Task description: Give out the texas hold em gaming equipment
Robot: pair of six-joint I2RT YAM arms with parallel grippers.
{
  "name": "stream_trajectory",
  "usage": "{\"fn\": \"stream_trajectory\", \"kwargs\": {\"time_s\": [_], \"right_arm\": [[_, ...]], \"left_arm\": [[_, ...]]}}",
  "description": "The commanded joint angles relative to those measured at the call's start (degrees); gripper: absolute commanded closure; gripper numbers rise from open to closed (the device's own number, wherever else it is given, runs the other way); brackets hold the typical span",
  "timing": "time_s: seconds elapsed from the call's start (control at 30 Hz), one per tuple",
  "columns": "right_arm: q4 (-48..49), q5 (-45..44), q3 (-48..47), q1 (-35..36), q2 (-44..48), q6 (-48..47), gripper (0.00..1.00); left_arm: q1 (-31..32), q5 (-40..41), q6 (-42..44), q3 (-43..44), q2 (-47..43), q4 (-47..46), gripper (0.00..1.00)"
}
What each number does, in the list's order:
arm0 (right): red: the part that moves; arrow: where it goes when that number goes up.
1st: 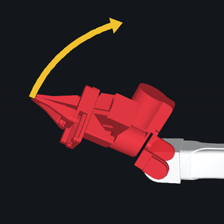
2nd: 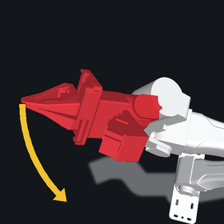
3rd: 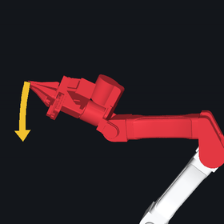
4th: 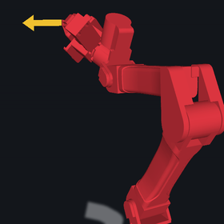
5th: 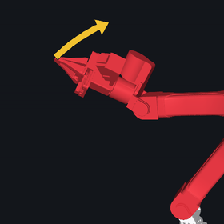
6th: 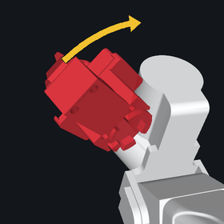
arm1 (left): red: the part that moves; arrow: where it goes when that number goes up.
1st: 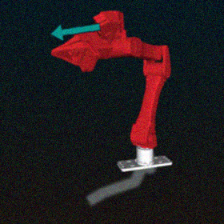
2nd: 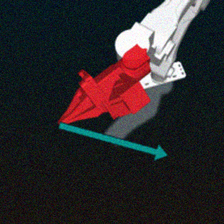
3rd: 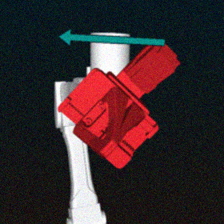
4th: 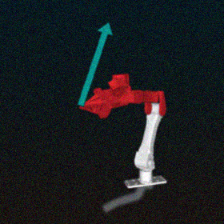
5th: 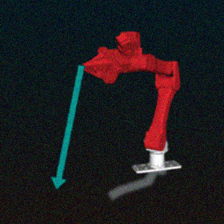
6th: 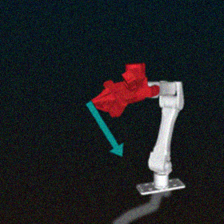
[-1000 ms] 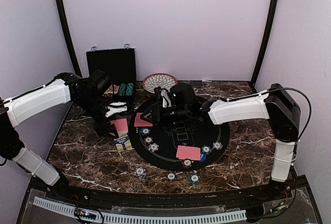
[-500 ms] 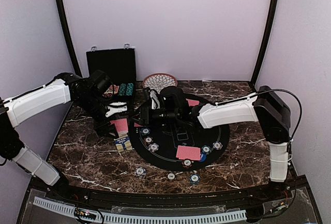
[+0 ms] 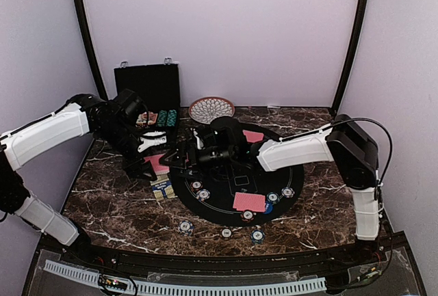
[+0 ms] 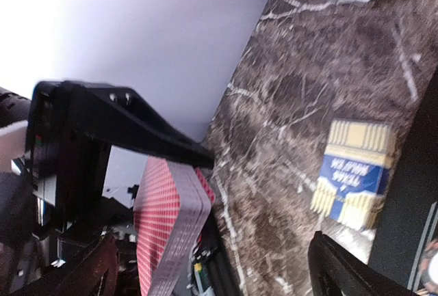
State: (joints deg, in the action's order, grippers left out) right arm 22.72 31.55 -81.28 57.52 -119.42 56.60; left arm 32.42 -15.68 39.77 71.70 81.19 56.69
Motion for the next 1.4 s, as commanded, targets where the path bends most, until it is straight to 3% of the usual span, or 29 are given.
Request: {"fn": "stream_trajectory", "kwargs": {"time_s": [0.0,0.6,0.7,0.93,1.2,1.37], "right_arm": [[7.37,13.45,-0.67,1.8,-0.28,15.29,0.01],[1.72,10.16,3.87,-1.02,3.73,10.85,0.01],[3.61,10.41,4.47,-1.13,3.3,12.05,0.08],[-10.09,2.64,4.49,-2.72,8.34,0.0,0.08],[2.21,8.54,5.13,-2.05,6.26,8.24,0.08],[3.51,9.21,3.86,-1.3,4.18,9.53,0.12]], "left_arm": [[0.26,-0.62,-0.65,1.73,-1.0,-0.03,1.0],[0.25,-0.89,-0.76,1.84,-1.32,0.0,1.0],[0.26,-1.03,-1.0,2.23,-1.13,0.15,1.0],[0.27,-0.79,-0.75,1.89,-1.64,0.18,1.0],[0.2,-2.02,-1.28,2.6,-1.09,-0.1,1.0],[0.2,-2.29,-1.29,2.87,-1.25,0.28,1.0]]}}
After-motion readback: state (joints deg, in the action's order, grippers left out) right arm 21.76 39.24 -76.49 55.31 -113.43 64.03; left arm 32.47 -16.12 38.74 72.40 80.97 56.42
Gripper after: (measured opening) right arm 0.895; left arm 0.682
